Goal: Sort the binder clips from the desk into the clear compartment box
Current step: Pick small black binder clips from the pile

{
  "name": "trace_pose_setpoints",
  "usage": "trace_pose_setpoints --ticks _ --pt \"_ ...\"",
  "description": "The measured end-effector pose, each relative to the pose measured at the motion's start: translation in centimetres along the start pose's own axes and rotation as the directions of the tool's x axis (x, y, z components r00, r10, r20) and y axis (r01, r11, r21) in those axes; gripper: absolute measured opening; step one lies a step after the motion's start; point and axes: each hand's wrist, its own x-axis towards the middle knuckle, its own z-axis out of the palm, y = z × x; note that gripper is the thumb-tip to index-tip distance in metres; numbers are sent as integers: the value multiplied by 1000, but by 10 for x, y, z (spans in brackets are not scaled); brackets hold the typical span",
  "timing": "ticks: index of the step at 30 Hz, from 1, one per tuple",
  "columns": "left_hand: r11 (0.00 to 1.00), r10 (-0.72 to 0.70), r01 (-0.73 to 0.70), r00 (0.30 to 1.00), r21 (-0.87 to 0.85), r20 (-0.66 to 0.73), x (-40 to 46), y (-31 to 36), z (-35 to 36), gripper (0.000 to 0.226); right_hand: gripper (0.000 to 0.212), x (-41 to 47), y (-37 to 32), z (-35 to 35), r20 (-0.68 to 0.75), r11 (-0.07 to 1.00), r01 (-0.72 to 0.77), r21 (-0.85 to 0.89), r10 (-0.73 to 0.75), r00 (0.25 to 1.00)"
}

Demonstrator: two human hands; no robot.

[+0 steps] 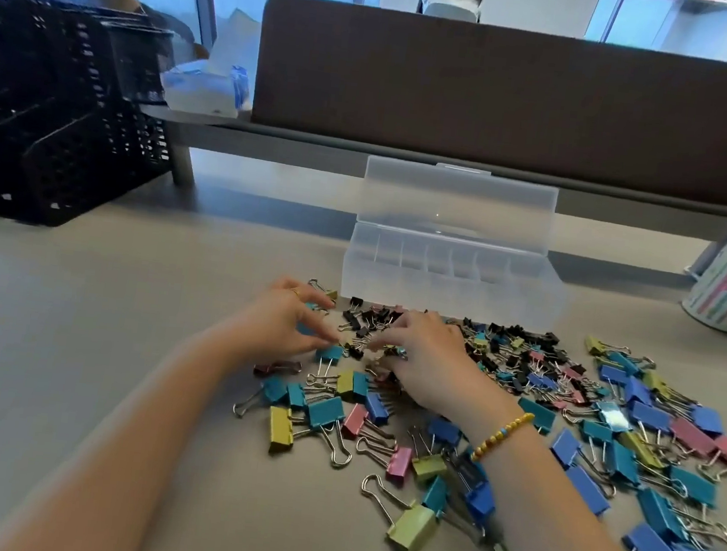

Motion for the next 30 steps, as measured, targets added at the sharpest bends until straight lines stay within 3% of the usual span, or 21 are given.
trace_pose_setpoints --ticks 4,8,13,16,22,25,30 --pt "994 -5 11 998 -112 61 -4 -5 -4 8 25 -2 0 3 19 1000 23 -15 -23 1000" --pt "983 -2 15 998 -182 67 -2 -8 -3 19 19 -1 4 6 15 1000 9 23 -9 1000" --pt "965 -26 55 993 -258 112 -4 -6 -3 12 15 -4 2 4 14 999 -10 51 9 1000" --pt "980 -32 69 981 -187 193 -7 -4 -9 7 17 -6 -1 1 10 1000 3 24 -3 1000" --pt "993 -11 28 989 -113 148 -6 7 -5 36 26 -8 1 -4 40 999 -39 6 39 998" --pt "999 -1 6 993 -47 115 -1 6 3 26 29 -7 4 -2 91 998 -65 -4 65 994" --pt "997 45 -48 998 55 47 4 10 10 19 24 -2 4 6 11 997 -65 -46 65 998"
